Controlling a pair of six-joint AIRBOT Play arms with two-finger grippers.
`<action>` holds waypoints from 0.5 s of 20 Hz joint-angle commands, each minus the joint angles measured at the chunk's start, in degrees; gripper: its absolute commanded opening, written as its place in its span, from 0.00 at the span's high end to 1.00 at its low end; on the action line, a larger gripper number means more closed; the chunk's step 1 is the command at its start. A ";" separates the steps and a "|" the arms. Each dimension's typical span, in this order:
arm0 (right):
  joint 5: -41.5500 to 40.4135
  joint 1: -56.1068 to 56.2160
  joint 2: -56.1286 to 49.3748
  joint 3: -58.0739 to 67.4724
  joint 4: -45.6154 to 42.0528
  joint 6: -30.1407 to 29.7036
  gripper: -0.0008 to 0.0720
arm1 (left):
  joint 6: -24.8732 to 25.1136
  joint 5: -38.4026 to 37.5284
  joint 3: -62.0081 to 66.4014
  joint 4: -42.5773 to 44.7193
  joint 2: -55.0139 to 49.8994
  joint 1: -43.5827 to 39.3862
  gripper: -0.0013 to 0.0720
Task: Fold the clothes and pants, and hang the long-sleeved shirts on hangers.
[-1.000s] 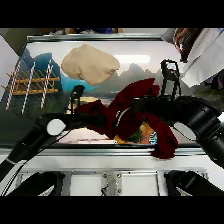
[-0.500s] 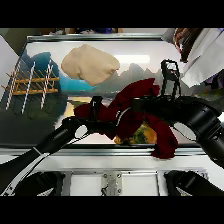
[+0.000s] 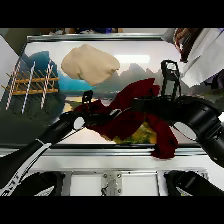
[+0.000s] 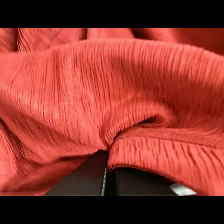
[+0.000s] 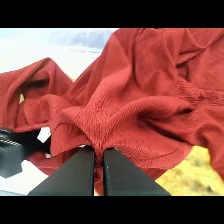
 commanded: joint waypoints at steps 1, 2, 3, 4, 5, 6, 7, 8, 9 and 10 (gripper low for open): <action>1.68 -4.20 -0.66 4.07 0.00 -4.85 0.95 | 6.60 -5.07 8.02 -0.61 4.68 4.96 0.94; 3.43 -6.36 -1.51 8.52 0.02 -8.15 0.95 | 9.20 -8.24 13.90 -0.61 7.19 6.86 0.94; 5.29 -7.80 -2.64 13.90 0.02 -11.15 0.95 | 11.26 -10.88 20.13 -0.61 9.44 8.31 0.94; 7.30 -8.57 -4.15 20.65 0.02 -14.23 0.95 | 13.22 -13.25 27.39 -0.61 11.52 9.40 0.94; 9.40 -8.55 -5.75 27.96 0.02 -16.81 0.95 | 14.51 -14.86 34.27 -0.63 13.03 9.81 0.94; 11.72 -8.17 -7.37 34.75 0.42 -18.27 0.95 | 16.20 -16.20 41.44 -0.63 14.21 9.51 0.94; 14.73 -7.76 -8.92 41.57 1.62 -19.34 0.95 | 17.11 -17.40 47.63 -0.61 14.86 8.66 0.94; 17.68 -7.37 -10.01 46.90 2.99 -19.41 0.95 | 17.92 -19.10 53.86 -0.59 15.02 7.41 0.94; 20.41 -6.84 -10.67 51.34 4.44 -19.41 0.95 | 18.43 -20.94 59.01 -0.59 14.78 5.97 0.94; 22.21 -6.36 -10.69 54.03 5.46 -19.39 0.95 | 19.06 -23.02 63.93 -0.57 14.10 4.07 0.94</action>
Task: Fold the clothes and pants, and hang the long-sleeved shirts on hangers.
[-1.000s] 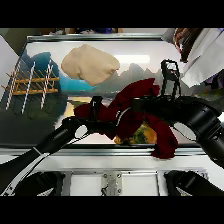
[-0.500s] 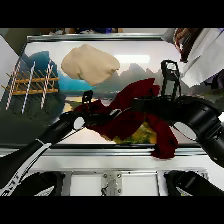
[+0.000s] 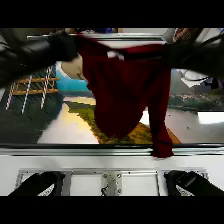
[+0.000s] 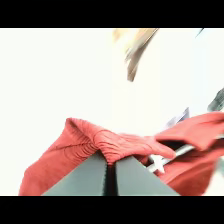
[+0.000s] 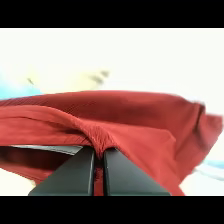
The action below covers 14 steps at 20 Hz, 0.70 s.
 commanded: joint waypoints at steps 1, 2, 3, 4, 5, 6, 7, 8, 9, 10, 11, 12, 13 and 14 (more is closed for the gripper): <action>8.66 1.16 -1.51 13.16 3.45 -2.71 0.95 | 4.22 -8.24 19.15 0.09 -0.35 -4.31 0.94; 9.38 1.57 -0.66 13.05 3.78 -2.32 0.95 | 4.37 -10.78 22.58 0.55 -1.62 -5.84 0.94; 11.06 1.84 -0.09 13.05 3.98 -2.32 0.95 | 4.35 -13.14 24.98 0.61 -2.89 -6.91 0.94; 13.81 1.88 0.28 13.03 3.98 -1.99 0.95 | 4.31 -15.13 25.75 0.55 -3.89 -7.37 0.94; 16.87 1.86 0.28 12.94 3.98 -1.66 0.95 | 4.24 -17.00 24.59 0.55 -4.50 -7.39 0.94; 19.34 1.86 0.22 12.35 3.76 -1.73 0.95 | 4.24 -18.47 21.84 0.68 -4.72 -7.39 0.94; 21.35 1.86 0.22 10.75 3.54 -1.77 0.95 | 4.17 -20.13 17.64 1.68 -4.72 -7.39 0.94; 22.88 1.86 0.20 8.59 3.54 -2.49 0.95 | 3.69 -21.97 13.62 4.20 -4.76 -7.39 0.94; 24.00 1.79 0.00 5.68 3.45 -4.15 0.95 | 2.34 -23.52 9.62 7.37 -5.03 -7.17 0.94; 24.44 1.40 -0.52 2.93 3.30 -5.97 0.95 | 0.96 -24.41 5.62 9.44 -5.66 -5.84 0.94; 24.35 0.26 -1.40 0.24 3.87 -8.61 0.95 | 0.61 -24.94 2.38 8.98 -6.73 -3.76 0.94; 24.37 -1.55 -2.49 -1.42 4.28 -10.91 0.95 | 0.70 -25.81 0.33 7.21 -8.04 -1.29 0.94; 24.74 -4.02 -4.17 -2.25 5.38 -11.91 0.95 | 0.79 -27.15 -1.46 2.62 -9.68 1.49 0.94; 25.90 -6.91 -6.14 -2.38 7.08 -11.89 0.95 | 1.99 -28.39 -2.86 -2.97 -11.43 4.11 0.94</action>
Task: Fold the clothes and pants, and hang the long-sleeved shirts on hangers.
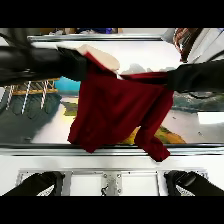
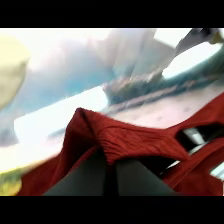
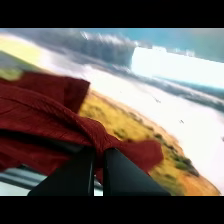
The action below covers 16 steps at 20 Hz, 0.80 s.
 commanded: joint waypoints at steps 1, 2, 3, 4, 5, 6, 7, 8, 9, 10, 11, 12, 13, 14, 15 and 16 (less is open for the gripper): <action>4.42 -6.82 -5.07 -3.26 5.03 -3.78 0.95 | 2.36 -5.66 -7.39 -12.57 -4.79 7.28 0.94; 5.86 -7.93 -6.58 -3.32 7.67 -3.82 0.95 | 4.00 -6.05 -9.79 -16.46 -5.68 8.63 0.94; 7.28 -7.96 -7.45 -4.11 9.51 -3.89 0.95 | 4.20 -5.99 -12.85 -17.25 -5.88 8.76 0.94; 7.37 -7.39 -7.37 -5.99 11.10 -4.46 0.95 | 4.24 -5.97 -15.96 -17.16 -5.49 8.41 0.94; 7.32 -6.51 -6.82 -8.52 11.93 -4.39 0.95 | 4.48 -5.84 -20.55 -17.18 -4.57 7.54 0.94; 7.10 -5.35 -5.79 -11.76 11.89 -4.11 0.95 | 4.85 -5.62 -25.22 -17.22 -3.32 6.32 0.94; 6.10 -4.15 -4.57 -15.17 11.96 -2.97 0.95 | 4.87 -4.94 -29.31 -17.18 -1.99 4.72 0.94; 4.37 -2.91 -3.21 -18.75 11.93 -1.62 0.95 | 4.81 -2.80 -34.38 -17.22 -0.15 2.84 0.94; 2.14 -1.53 -1.66 -22.67 11.93 -0.11 0.95 | 4.72 -0.39 -38.18 -17.25 1.22 0.92 0.94; -0.11 -0.28 -0.22 -26.45 11.96 1.70 0.95 | 4.55 2.12 -41.55 -17.25 2.47 -0.92 0.94; -1.81 0.76 0.90 -29.62 11.96 3.45 0.95 | 4.52 4.72 -44.61 -17.22 3.56 -2.64 0.94; -3.19 1.68 1.84 -32.59 11.96 5.07 0.95 | 4.50 6.75 -46.75 -17.25 4.17 -3.96 0.94; -4.09 2.43 2.23 -34.58 11.96 6.01 0.95 | 4.33 8.66 -48.63 -17.25 4.59 -4.87 0.94; -4.42 3.13 2.27 -35.98 11.96 6.47 0.95 | 4.09 9.68 -49.77 -17.27 4.52 -5.31 0.94; -4.42 3.54 2.16 -36.70 11.96 6.49 0.95 | 4.11 9.55 -50.18 -17.25 3.98 -5.38 0.94; -4.44 3.89 2.12 -37.05 11.96 6.49 0.95 | 4.11 8.96 -50.14 -17.29 3.26 -5.35 0.94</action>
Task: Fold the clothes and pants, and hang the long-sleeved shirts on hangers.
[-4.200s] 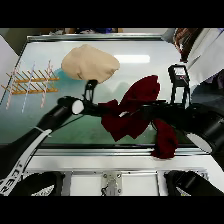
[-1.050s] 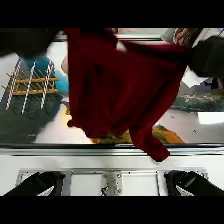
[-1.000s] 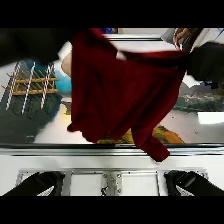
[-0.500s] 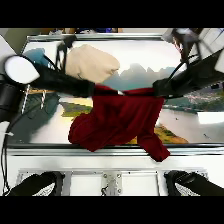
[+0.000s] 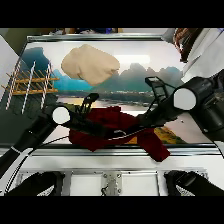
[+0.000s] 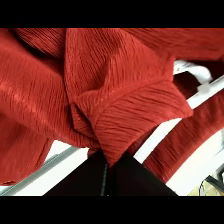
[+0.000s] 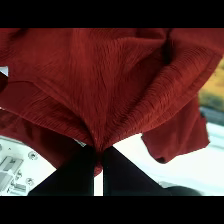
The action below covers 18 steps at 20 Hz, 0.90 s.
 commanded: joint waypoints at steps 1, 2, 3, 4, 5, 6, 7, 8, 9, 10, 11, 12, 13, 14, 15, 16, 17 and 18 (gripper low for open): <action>-2.05 1.79 0.81 -4.09 0.44 2.19 0.95 | -0.35 1.97 -3.21 -0.42 -0.83 -1.46 0.94; -2.05 1.79 0.81 -4.09 0.42 2.16 0.95 | -0.33 0.94 -2.51 -0.42 -1.81 -1.46 0.94; -2.05 1.79 0.81 -4.09 0.42 2.16 0.95 | -0.28 -0.26 -1.46 -0.37 -2.71 -1.46 0.83; -2.01 1.79 0.81 -4.09 0.42 2.16 0.95 | -0.31 -0.83 -0.26 -0.42 -3.39 -1.46 0.35; -2.01 1.79 0.81 -4.09 0.44 2.16 0.95 | -0.33 -1.27 1.20 -0.31 -3.80 -1.44 0.02; -2.01 1.79 0.81 -4.09 0.44 2.16 0.95 | -0.28 -1.49 2.91 -0.24 -3.82 -1.07 0.04; -2.01 1.79 0.81 -4.09 0.42 2.14 0.95 | -0.28 -1.88 4.74 -0.22 -3.69 -0.48 0.04; -2.01 1.77 0.81 -4.09 0.42 2.12 0.95 | -0.22 -2.56 6.91 -0.20 -3.54 0.61 0.04; -1.99 1.77 0.81 -4.09 0.42 2.12 0.95 | 0.11 -3.30 8.90 -0.20 -3.34 1.92 0.04; -1.75 1.77 0.81 -4.09 0.44 2.12 0.95 | 0.61 -4.28 10.88 -0.17 -3.17 3.65 0.04; -1.86 1.77 0.79 -4.09 0.42 2.12 0.95 | 1.49 -5.07 12.46 -0.17 -2.97 5.64 0.04; -1.84 1.77 0.79 -4.09 0.42 2.12 0.95 | 2.29 -5.99 14.03 0.26 -2.91 7.98 0.04; -1.84 1.77 0.79 -4.09 0.44 2.12 0.95 | 2.29 -7.13 15.56 2.58 -2.91 10.49 0.04; -1.84 1.77 0.79 -4.09 0.42 2.12 0.95 | 2.27 -7.98 16.96 6.19 -2.91 13.00 0.04; -1.84 1.77 0.79 -4.09 0.42 2.12 0.95 | 2.27 -8.15 17.94 10.34 -2.91 15.41 0.04; -1.84 1.77 0.79 -4.09 0.44 2.12 0.95 | 2.27 -8.11 18.78 14.75 -2.93 17.86 0.04; -1.84 1.77 0.79 -4.09 0.42 2.12 0.95 | 2.27 -7.45 19.08 18.99 -2.95 20.06 0.04; -1.84 1.77 0.79 -4.09 0.42 2.12 0.95 | 2.23 -6.49 19.06 23.98 -3.02 22.21 0.04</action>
